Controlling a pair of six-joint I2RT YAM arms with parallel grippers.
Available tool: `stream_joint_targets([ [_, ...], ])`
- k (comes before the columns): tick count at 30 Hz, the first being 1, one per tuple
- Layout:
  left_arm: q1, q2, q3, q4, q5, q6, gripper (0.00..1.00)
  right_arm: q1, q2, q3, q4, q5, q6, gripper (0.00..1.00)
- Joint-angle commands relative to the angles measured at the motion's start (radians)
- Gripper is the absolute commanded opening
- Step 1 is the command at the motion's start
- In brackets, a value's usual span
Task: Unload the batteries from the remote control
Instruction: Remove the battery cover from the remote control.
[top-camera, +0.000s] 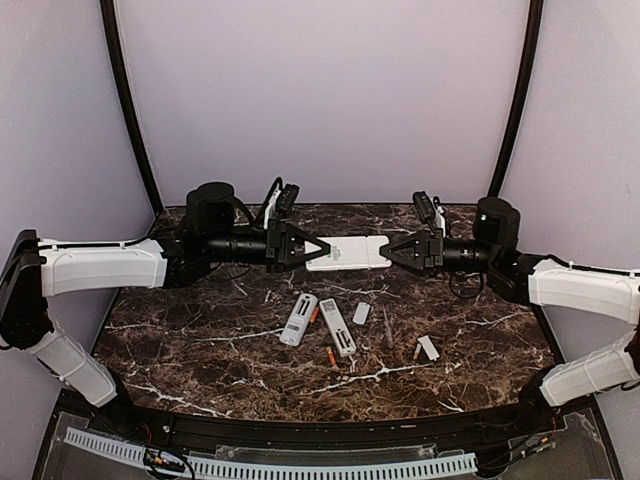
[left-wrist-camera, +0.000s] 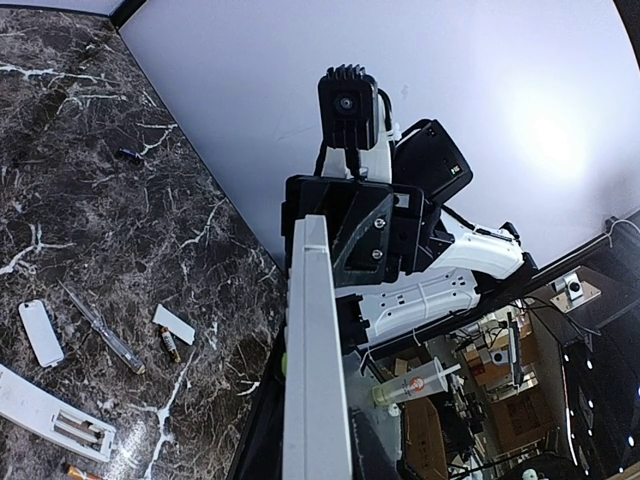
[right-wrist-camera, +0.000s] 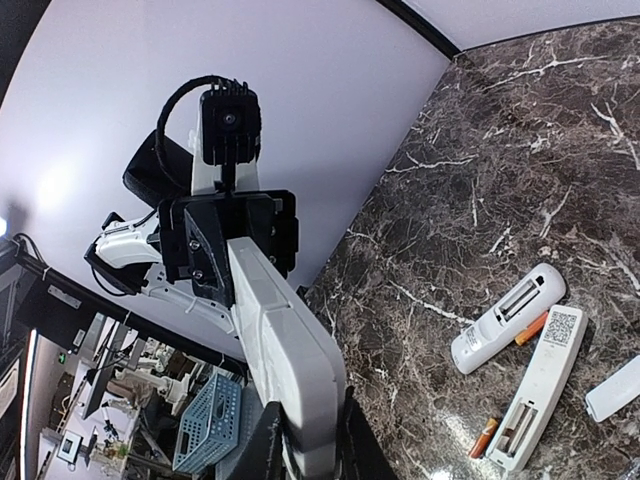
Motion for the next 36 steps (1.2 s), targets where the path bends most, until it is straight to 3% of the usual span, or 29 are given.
stream_joint_targets([
  [1,-0.001,-0.048,0.0,0.005,0.021,0.02,0.0,-0.012,-0.007,-0.007,-0.05,0.051,-0.017,0.13],
  [15,-0.002,-0.019,0.016,-0.189,-0.049,0.091,0.0,-0.011,0.078,-0.01,0.03,0.013,0.03,0.13],
  [32,0.004,-0.019,-0.018,-0.226,-0.096,0.091,0.0,-0.012,0.127,-0.026,0.036,0.035,0.041,0.14],
  [34,0.005,-0.02,-0.021,-0.227,-0.104,0.085,0.0,-0.011,0.129,-0.029,0.042,0.034,0.032,0.19],
  [36,0.009,-0.018,-0.022,-0.236,-0.114,0.078,0.0,-0.011,0.126,-0.036,0.043,0.041,0.019,0.29],
])
